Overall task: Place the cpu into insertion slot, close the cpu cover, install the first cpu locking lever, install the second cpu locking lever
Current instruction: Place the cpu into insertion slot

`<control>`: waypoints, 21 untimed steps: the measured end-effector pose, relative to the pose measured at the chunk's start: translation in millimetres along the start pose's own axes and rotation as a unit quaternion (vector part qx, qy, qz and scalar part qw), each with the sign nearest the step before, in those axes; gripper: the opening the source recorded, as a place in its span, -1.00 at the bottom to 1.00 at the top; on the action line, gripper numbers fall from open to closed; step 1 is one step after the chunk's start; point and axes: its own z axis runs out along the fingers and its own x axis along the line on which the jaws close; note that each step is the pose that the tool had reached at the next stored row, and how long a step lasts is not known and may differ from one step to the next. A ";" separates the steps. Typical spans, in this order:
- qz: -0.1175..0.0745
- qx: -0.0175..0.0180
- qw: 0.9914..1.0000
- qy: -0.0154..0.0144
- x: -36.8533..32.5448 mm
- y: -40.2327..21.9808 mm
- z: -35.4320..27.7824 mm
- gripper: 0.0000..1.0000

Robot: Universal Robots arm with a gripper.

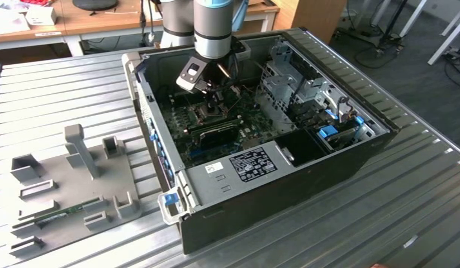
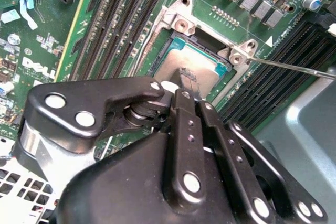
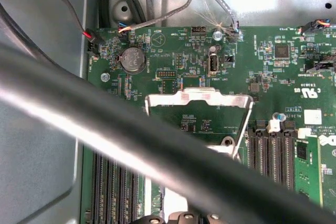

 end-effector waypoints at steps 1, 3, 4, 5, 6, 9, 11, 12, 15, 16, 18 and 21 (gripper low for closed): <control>0.000 0.000 1.000 0.000 0.0 0.0 0.5 -0.80; 0.000 0.001 1.000 -0.001 -0.4 -0.3 1.5 -0.80; 0.000 0.001 1.000 -0.001 -0.5 -0.3 1.4 -0.80; 0.000 0.001 1.000 -0.001 -0.5 -0.3 1.4 -0.80; 0.000 0.001 1.000 -0.001 -0.5 -0.3 1.4 -0.80; 0.000 0.001 1.000 -0.001 -0.5 -0.3 1.1 -0.80; 0.000 0.000 1.000 0.000 0.1 0.1 -0.2 -0.80; 0.000 -0.001 1.000 0.001 0.3 0.3 -1.2 -0.80; 0.000 0.000 1.000 0.000 0.1 0.3 -6.4 -0.80; 0.000 0.000 1.000 0.000 0.1 0.3 -8.1 -0.80; 0.000 0.000 1.000 0.000 0.0 0.4 -12.2 -0.80; 0.000 0.000 1.000 0.000 0.0 0.7 -18.7 -0.80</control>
